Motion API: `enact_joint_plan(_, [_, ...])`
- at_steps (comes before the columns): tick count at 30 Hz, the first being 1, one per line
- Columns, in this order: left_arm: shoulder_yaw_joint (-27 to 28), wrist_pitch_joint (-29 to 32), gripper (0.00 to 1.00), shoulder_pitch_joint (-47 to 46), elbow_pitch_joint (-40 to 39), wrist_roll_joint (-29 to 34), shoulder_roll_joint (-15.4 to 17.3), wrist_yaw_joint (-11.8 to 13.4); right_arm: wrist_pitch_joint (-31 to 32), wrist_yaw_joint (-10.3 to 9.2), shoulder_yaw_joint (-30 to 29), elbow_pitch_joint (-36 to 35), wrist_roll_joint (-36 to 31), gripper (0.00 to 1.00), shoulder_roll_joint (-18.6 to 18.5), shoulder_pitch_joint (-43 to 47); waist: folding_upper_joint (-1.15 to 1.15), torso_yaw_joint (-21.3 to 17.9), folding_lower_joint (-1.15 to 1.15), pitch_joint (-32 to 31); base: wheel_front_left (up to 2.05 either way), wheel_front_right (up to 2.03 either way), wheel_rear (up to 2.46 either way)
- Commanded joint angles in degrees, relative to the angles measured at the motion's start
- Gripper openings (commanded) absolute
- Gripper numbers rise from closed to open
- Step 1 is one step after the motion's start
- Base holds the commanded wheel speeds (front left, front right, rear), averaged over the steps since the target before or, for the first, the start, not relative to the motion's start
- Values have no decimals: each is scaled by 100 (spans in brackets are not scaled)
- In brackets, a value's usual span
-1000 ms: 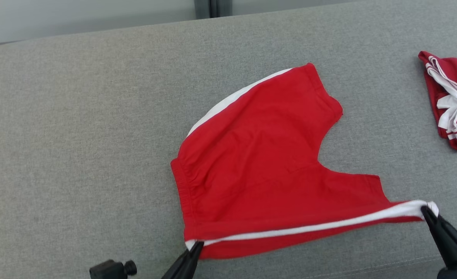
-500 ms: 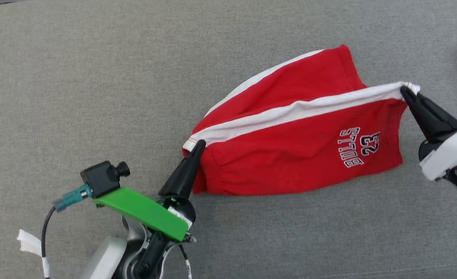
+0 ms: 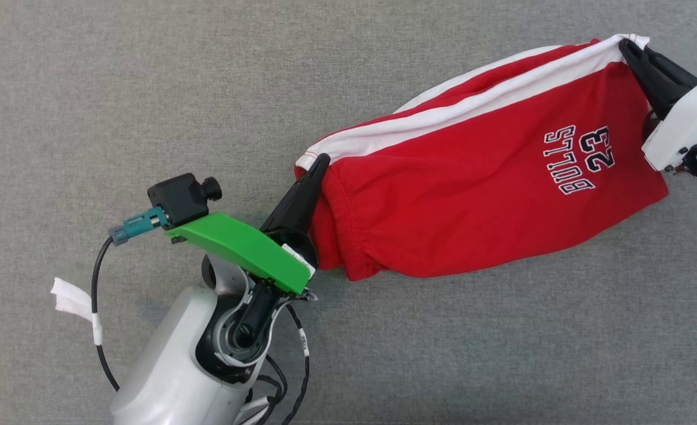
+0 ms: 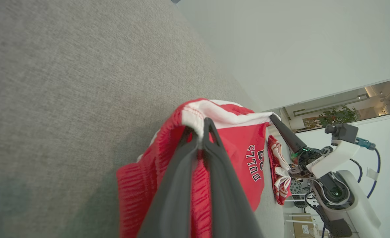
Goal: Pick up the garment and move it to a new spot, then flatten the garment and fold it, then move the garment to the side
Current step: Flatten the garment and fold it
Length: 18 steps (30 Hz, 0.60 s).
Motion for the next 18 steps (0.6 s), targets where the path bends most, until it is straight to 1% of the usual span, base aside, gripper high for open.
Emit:
enact_joint_plan(1, [9,-44,0,-115,63,16,-18,-56,-33,-7,46,83,5,0,-9,-141,0,134,0,124,0,0,0])
enact_joint_plan(8, [-68,-149,0,-226,305,91,-132,-159,-256,-7,369,369,75,0,-59,-376,0,223,0,129,0,0,0])
enact_joint_plan(13, [-70,-244,0,-284,381,164,-145,-147,-395,-7,567,461,184,0,-67,-438,0,221,0,134,0,0,0])
enact_joint_plan(17, [-46,-310,0,-301,438,212,-139,-124,-575,-7,741,483,183,0,-151,-526,0,205,0,128,0,0,0])
enact_joint_plan(18, [-43,-333,13,-300,447,237,-129,-112,-638,-7,782,486,145,33,-179,-532,0,200,0,120,0,0,0])
